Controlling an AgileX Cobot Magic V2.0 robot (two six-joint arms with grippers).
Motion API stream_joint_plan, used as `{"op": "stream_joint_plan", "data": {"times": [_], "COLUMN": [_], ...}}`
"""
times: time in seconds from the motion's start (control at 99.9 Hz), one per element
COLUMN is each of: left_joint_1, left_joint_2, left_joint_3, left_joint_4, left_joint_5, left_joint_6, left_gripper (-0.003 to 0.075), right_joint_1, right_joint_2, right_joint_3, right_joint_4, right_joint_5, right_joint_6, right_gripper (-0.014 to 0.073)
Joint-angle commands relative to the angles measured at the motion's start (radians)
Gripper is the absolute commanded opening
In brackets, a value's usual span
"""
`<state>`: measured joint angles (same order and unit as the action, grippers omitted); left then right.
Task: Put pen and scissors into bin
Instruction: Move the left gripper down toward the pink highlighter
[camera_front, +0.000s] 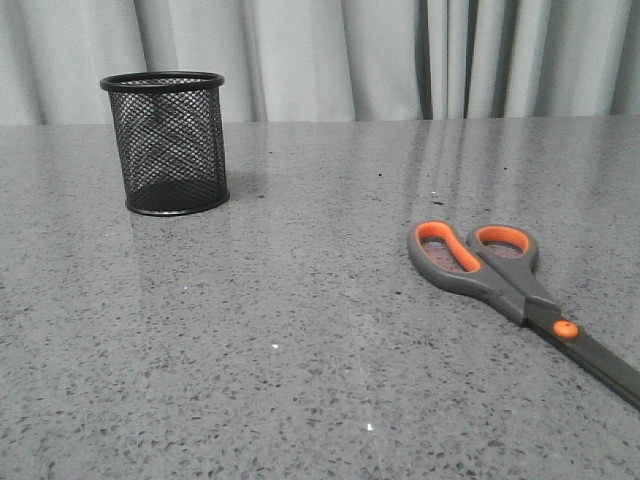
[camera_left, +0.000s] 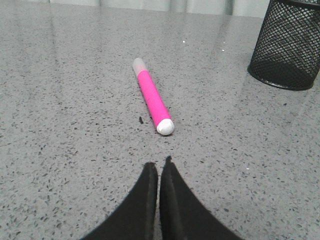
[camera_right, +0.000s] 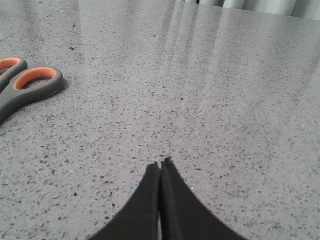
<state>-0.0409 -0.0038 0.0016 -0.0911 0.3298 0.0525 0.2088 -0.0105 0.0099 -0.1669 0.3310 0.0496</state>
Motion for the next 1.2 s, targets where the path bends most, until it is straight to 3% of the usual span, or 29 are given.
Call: {"op": "stream_joint_plan", "data": {"times": [0.0,0.891,1.011,1.191], "left_joint_1": [0.002,0.002,0.002,0.002], "left_joint_2": [-0.029,-0.029,-0.029,-0.029], "left_joint_3": [0.043,0.043,0.043,0.043], "left_joint_4": [-0.004,-0.004,0.004,0.065], "left_joint_5": [-0.058,-0.058,-0.061,-0.110], "left_joint_6": [-0.010,-0.010,-0.010,-0.010], "left_gripper": [-0.0019,-0.0019,-0.0019,-0.0019], "right_joint_1": [-0.004,-0.004,-0.004,-0.004], "right_joint_2": [-0.018,-0.018,-0.018,-0.018], "right_joint_3": [0.014,0.014,0.014,0.014], "right_joint_4": [-0.012,-0.034,-0.046,0.269], "right_joint_5": [-0.043,-0.065,-0.198,-0.592], "right_joint_6": [-0.008,-0.008,-0.008,0.079], "right_gripper": [-0.0069,-0.0069,-0.0069,-0.0069]}}
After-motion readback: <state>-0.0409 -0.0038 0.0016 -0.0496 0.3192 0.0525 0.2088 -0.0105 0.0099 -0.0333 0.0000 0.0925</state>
